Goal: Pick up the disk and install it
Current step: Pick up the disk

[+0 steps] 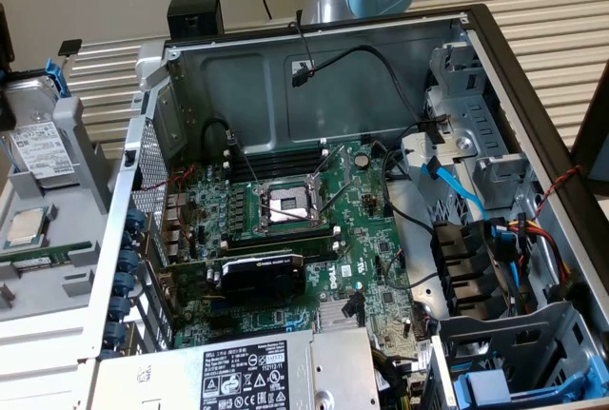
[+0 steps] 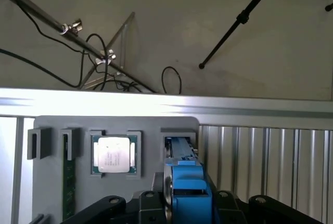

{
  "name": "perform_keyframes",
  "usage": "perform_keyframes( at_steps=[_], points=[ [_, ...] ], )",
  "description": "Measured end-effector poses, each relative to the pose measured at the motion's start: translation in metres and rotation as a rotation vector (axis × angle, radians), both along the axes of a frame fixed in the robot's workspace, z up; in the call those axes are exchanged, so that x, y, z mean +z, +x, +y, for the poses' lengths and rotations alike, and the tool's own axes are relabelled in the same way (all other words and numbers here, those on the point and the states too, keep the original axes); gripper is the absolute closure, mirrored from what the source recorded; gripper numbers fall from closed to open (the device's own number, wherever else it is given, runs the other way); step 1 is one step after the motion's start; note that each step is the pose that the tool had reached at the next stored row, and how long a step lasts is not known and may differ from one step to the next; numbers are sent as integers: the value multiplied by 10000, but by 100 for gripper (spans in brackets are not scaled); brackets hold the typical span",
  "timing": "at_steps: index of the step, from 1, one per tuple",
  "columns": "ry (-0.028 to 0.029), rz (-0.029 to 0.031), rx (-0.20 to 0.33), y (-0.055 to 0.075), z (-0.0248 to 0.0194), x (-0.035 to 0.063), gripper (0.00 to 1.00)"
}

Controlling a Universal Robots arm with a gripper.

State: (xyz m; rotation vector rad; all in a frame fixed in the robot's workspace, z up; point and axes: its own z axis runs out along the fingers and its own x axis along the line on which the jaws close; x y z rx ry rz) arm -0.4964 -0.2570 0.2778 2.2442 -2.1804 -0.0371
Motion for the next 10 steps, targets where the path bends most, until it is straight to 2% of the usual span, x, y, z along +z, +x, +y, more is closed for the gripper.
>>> perform_keyframes(
  at_steps=[10],
  points=[
    [7, -7, 1, 0, -10, 0, 62]
  ],
)
